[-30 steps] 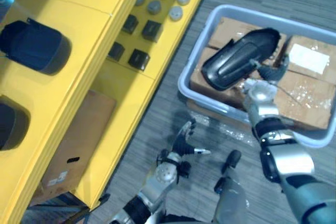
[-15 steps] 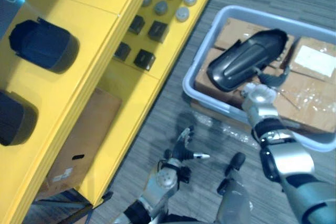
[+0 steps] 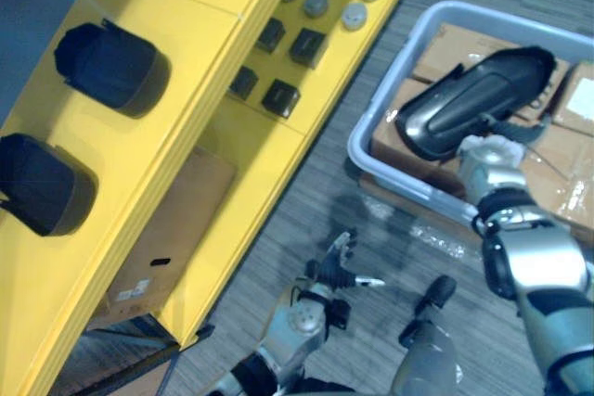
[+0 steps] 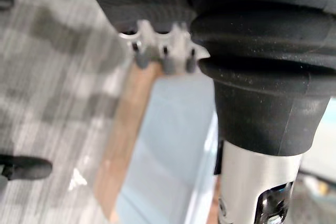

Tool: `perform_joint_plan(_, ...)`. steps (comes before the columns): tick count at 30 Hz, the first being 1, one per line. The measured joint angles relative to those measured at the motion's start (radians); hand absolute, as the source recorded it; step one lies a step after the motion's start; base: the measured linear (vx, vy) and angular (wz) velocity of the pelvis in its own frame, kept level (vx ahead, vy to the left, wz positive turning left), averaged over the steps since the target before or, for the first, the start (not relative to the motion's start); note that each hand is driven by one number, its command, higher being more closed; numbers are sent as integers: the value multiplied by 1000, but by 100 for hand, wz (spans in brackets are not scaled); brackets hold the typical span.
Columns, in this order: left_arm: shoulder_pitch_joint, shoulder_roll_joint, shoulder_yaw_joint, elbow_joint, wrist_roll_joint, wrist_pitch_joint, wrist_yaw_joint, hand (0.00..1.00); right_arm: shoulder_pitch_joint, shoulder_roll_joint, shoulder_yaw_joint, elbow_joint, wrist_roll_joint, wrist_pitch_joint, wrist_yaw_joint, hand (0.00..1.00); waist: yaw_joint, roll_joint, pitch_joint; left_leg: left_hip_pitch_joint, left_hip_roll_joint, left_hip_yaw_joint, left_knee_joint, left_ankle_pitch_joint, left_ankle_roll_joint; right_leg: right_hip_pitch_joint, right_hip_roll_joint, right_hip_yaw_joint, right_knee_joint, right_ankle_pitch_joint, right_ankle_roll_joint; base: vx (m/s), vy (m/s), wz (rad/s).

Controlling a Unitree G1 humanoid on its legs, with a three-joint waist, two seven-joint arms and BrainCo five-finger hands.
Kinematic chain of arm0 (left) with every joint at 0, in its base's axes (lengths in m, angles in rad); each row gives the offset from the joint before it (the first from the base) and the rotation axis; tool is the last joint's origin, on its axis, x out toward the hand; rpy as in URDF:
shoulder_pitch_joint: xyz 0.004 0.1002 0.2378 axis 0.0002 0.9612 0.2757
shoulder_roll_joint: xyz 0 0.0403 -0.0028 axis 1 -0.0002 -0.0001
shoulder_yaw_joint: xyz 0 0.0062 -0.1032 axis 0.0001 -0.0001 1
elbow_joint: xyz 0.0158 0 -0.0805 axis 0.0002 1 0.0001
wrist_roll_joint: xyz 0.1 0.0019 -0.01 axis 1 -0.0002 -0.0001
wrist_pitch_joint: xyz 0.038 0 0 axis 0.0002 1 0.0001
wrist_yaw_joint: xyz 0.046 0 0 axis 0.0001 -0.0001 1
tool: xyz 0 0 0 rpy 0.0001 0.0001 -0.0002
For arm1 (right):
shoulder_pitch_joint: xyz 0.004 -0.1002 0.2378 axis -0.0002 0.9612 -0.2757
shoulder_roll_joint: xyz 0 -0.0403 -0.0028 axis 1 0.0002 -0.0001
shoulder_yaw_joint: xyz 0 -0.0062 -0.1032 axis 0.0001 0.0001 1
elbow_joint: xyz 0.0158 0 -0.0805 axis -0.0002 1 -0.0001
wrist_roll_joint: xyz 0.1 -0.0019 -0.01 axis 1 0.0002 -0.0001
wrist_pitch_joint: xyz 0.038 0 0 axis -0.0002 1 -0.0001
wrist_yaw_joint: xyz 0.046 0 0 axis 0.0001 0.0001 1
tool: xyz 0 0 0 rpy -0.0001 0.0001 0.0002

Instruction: Walk over and take plastic housings, then place them on the shelf

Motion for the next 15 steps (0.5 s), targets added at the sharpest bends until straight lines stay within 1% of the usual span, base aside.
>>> perform_joint_plan(1,0,1,0,10,0,-1,-1,0,-3,-23,-10,9,0,25,7,100,0,1,-1,-9,-6,-13,2,0,0,-2,-4,-9,7,-6,2,-33,98,23)
perform_joint_plan(2,0,1,0,22,0,-2,-6,0,-5,-55,-18,16,1,60,29,100,2,1,-1,-16,-11,-17,3,2,2,-8,-10,-16,15,-7,1,-26,83,21)
perform_joint_plan(3,1,1,0,24,0,-2,-9,0,-6,-71,-24,16,1,78,44,100,4,1,-1,-20,-13,-17,4,4,4,-11,-13,-17,16,-7,1,-21,106,11)
perform_joint_plan(5,2,6,1,25,-1,-3,-21,0,-7,-129,-55,25,1,155,121,100,5,1,-1,-28,-16,-18,5,5,6,-17,-18,-20,18,-6,0,-4,91,3)
perform_joint_plan(6,2,14,3,25,-1,-3,-24,0,-7,-140,-73,30,2,178,142,100,5,1,-1,-28,-16,-18,5,5,6,-16,-18,-21,19,-7,0,13,69,1)
perform_joint_plan(8,1,21,14,24,-18,-8,-29,0,-3,-169,-133,33,8,239,190,100,5,4,-3,-28,-16,-25,7,5,6,-16,-17,-26,29,-10,5,23,63,5)
perform_joint_plan(9,1,22,14,24,-23,-8,-29,0,1,-173,-147,33,8,250,197,100,5,4,-3,-28,-16,-29,7,5,6,-15,-17,-28,33,-12,6,26,59,12)
perform_joint_plan(11,2,25,16,23,-30,-9,-30,0,5,-189,-211,39,-3,298,212,100,9,5,-3,-27,-15,-43,7,5,6,-15,-19,-38,57,-30,10,22,54,14)
perform_joint_plan(14,5,38,26,15,-37,-10,-33,0,8,-213,-312,54,-42,335,219,100,25,5,-3,-28,-15,-52,5,5,6,-14,-22,-48,72,-43,9,10,53,9)
perform_joint_plan(15,6,40,32,15,-37,-10,-35,0,9,-215,-326,54,-47,339,219,100,26,5,-3,-28,-15,-54,5,5,6,-14,-23,-50,76,-46,10,6,58,12)
